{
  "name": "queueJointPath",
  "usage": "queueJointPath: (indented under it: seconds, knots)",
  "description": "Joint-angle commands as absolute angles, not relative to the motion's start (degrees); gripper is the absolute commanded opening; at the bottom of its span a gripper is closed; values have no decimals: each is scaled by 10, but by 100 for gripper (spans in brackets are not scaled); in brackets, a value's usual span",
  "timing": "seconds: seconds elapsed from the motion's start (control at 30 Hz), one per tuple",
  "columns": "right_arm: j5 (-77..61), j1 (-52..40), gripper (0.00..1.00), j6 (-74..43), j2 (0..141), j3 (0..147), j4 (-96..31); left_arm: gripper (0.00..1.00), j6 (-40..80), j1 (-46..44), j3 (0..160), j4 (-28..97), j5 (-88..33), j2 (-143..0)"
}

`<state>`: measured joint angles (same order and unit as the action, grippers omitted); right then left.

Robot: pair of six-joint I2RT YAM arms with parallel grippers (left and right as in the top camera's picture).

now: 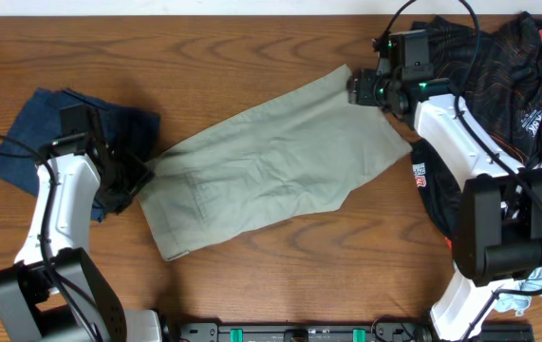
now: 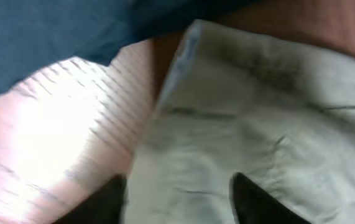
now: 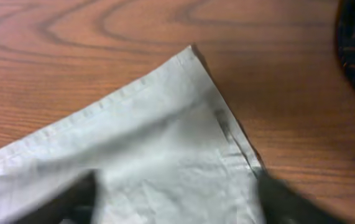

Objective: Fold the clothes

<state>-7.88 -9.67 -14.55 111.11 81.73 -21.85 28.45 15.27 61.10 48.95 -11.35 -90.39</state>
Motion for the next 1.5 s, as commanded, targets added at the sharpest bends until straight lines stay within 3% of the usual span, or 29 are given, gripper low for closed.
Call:
queueJointPath:
  seconds: [0.0,0.1,0.3,0.33,0.43,1.03,1.1,1.3,1.47]
  knots:
    - [-73,-101,99,-140,1117,828,-231,65,281,155,610,499,-93,-905]
    - [-73,-93,99,-140,1117,828,-267,66,281,155,610,509,-93,-905]
    - [-73,-83,78,-100,1117,828,-375,66,281,155,609,563,-89,-905]
    - [-73,-83,78,-100,1117,828,-382,66,281,155,609,567,-84,-905]
    - [-74,-83,80,-100,1115,828,-399,80,281,154,603,569,-81,-906]
    - [-130,-141,72,-39,1090,828,-472,83,190,154,433,384,-180,-906]
    - [-129,-156,70,-39,1090,828,-477,75,181,154,417,357,-208,-906]
    - [-130,-193,43,-40,1090,827,-481,42,174,154,402,337,-232,-906]
    - [-129,-221,41,-39,1090,824,-479,24,174,154,402,344,-232,-906]
